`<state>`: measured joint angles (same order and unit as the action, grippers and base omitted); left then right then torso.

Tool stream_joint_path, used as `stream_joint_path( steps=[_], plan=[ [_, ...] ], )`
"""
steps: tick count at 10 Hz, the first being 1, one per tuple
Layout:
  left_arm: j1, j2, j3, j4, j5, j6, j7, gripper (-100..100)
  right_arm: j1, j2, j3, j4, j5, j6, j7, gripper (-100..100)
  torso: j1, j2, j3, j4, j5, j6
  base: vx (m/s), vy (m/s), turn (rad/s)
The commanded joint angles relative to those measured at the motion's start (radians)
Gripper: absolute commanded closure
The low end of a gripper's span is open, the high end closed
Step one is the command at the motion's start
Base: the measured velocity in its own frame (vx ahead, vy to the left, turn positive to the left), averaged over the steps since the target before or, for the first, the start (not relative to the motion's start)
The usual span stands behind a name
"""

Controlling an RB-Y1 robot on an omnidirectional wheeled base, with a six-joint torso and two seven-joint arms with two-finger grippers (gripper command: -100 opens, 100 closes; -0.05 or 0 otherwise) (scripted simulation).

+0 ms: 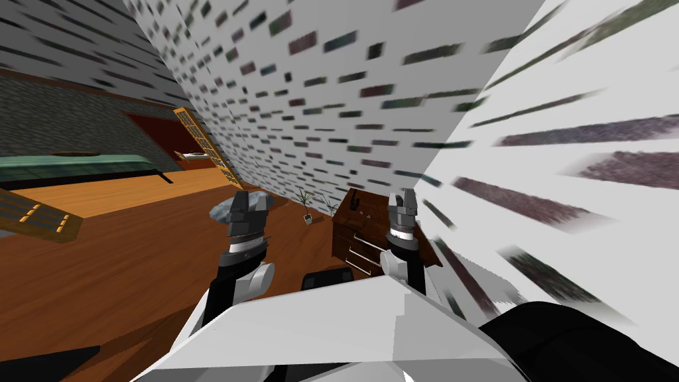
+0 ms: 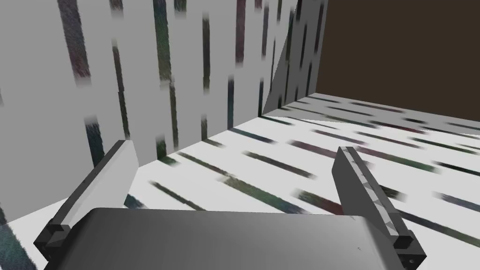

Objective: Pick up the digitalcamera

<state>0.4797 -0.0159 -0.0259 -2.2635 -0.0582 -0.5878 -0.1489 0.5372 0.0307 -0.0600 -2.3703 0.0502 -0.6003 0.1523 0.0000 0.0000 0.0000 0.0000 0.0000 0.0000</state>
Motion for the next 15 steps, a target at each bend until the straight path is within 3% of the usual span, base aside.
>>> stream_joint_path(
  steps=[1, 5, 10, 11, 15],
  plan=[
    [0.0, 0.0, 0.0, 0.0, 0.0, 0.0, 0.0, 0, 0.008, -0.037, -0.011, 0.01, 0.001, -0.004, -0.001, -100, 0.0, 0.0, 0.0, 0.0, 0.0, 0.0, 0.002, 0.029, -0.025],
    [0.0, 0.0, 0.0, 0.0, 0.0, 0.0, 0.0, 0, 0.054, -0.149, -0.072, 0.074, 0.004, -0.019, -0.006, -100, 0.007, 0.0, 0.0, 0.0, 0.001, 0.0, -0.001, 0.102, -0.053],
    [0.0, 0.0, 0.0, 0.0, 0.0, 0.0, 0.0, 0, 0.151, -0.295, -0.177, 0.218, 0.01, -0.03, -0.009, -100, 0.012, -0.002, -0.001, -0.001, 0.003, 0.0, 0.03, 0.166, -0.058],
    [0.0, 0.0, 0.0, 0.0, 0.0, 0.0, 0.0, 0, 0.151, -0.302, -0.177, 0.218, 0.01, -0.03, -0.009, -100, 0.01, -0.003, -0.002, -0.001, 0.002, 0.0, 0.017, 0.104, -0.021],
    [0.0, 0.0, 0.0, 0.0, 0.0, 0.0, 0.0, 0, 0.223, -0.407, -0.233, 0.321, 0.014, -0.025, -0.004, -100, 0.008, -0.002, -0.001, 0.0, 0.002, 0.0, 0.035, 0.123, -0.022]
  ],
)
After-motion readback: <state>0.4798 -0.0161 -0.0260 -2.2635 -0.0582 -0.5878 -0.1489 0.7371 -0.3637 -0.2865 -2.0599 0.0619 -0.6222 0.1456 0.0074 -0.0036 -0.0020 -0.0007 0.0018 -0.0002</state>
